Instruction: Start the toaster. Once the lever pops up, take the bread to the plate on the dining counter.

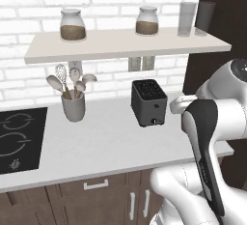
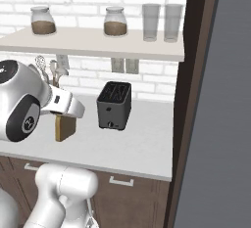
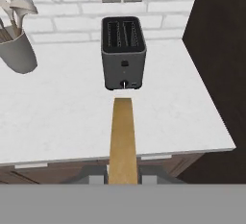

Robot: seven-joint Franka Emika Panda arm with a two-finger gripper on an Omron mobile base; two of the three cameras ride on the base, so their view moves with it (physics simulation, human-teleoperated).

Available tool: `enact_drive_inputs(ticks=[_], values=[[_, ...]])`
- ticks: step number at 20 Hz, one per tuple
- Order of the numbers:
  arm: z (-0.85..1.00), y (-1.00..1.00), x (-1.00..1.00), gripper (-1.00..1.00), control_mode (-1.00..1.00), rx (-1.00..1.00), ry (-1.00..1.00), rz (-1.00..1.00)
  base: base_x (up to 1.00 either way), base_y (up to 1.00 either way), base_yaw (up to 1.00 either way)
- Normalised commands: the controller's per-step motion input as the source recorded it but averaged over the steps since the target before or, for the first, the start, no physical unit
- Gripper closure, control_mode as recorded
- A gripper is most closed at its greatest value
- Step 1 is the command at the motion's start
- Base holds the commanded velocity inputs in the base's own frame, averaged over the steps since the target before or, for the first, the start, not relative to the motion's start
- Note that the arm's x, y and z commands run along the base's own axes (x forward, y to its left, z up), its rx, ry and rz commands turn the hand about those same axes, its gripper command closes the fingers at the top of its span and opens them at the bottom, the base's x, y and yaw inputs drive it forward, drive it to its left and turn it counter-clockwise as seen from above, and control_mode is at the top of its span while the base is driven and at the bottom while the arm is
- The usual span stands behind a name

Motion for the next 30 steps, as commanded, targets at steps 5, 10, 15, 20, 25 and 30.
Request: enact_drive_inputs(ticks=[5,10,15,20,25,30], values=[[0.00,0.00,0.00,1.00,-1.00,0.00,0.00,0.00,0.00,0.00,0.00],[-0.01,0.00,-0.11,1.00,-1.00,0.00,0.00,0.00,0.00,0.00,0.00],[0.00,0.00,0.00,1.00,1.00,0.00,0.00,0.00,-0.94,0.00,0.08],[0.00,0.00,0.00,1.00,1.00,0.00,0.00,0.00,-0.55,0.00,0.44],[0.00,0.00,0.00,1.00,1.00,0.00,0.00,0.00,-0.40,0.00,0.85],[0.00,0.00,0.00,1.00,1.00,0.00,0.00,0.00,-0.41,0.00,1.00]])
